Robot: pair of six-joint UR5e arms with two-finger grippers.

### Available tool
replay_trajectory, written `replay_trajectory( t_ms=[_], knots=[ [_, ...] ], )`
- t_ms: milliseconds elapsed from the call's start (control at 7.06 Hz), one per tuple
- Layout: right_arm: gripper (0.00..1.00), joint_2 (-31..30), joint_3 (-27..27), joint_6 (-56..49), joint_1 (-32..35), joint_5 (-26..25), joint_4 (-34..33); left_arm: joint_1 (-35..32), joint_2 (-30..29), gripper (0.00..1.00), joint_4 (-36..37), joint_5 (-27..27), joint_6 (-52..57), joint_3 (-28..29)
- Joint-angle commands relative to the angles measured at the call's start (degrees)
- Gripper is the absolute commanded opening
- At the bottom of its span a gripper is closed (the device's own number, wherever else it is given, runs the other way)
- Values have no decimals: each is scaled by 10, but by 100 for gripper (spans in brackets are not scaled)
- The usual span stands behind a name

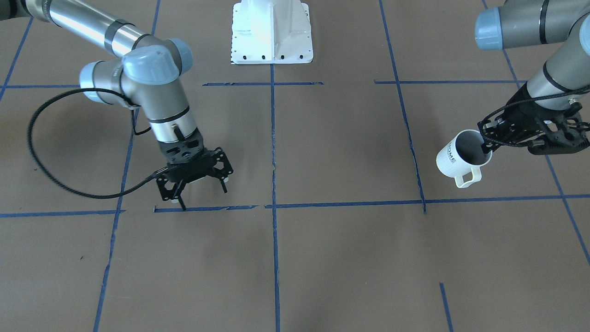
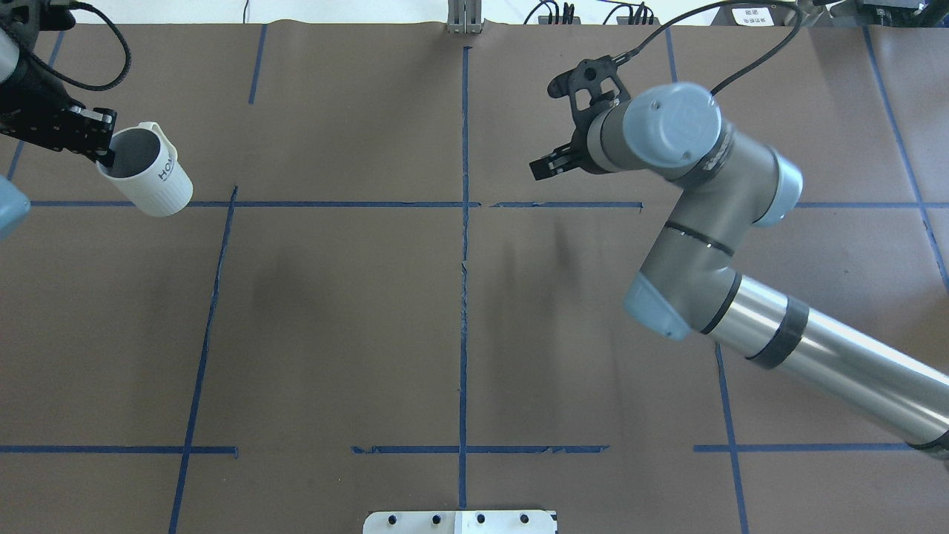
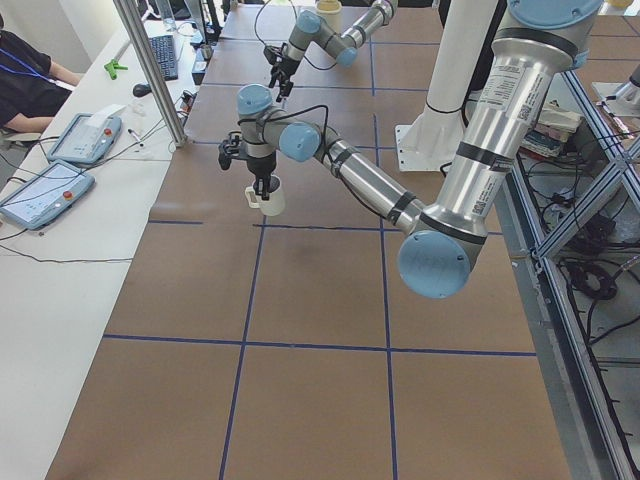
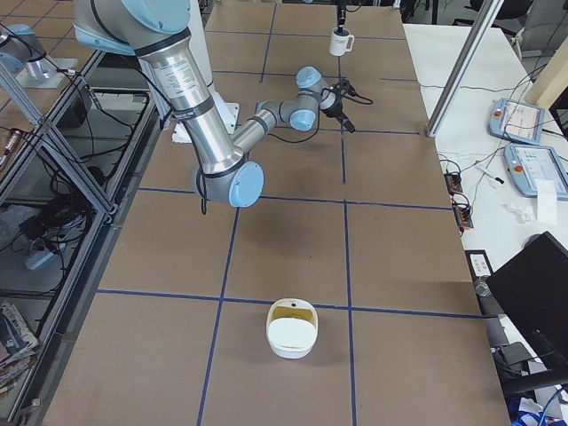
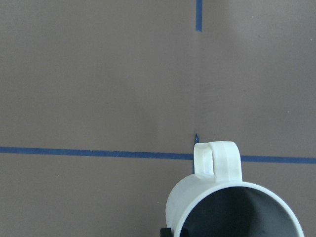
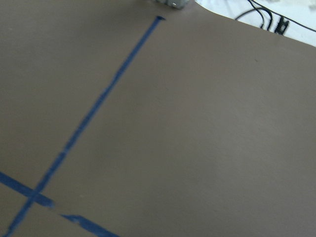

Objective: Left arm hands cup to right arm to dump lemon

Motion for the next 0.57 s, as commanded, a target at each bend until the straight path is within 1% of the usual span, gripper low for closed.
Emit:
replay_trajectory(
  t_ms=[0, 142, 283, 425],
  knots=[
    [100, -37, 3, -76, 120, 181, -79, -1, 100, 0, -6, 0, 85, -49],
    [100, -67, 4, -154, 186, 234, -92, -1, 136, 0, -35, -1, 82, -52],
    [100, -102, 3, -250, 241, 274, -98, 0, 166, 0, -80, -2, 74, -46],
    [100, -126, -1, -333, 298, 316, -110, 0, 173, 0, -95, -1, 34, -42]
  ],
)
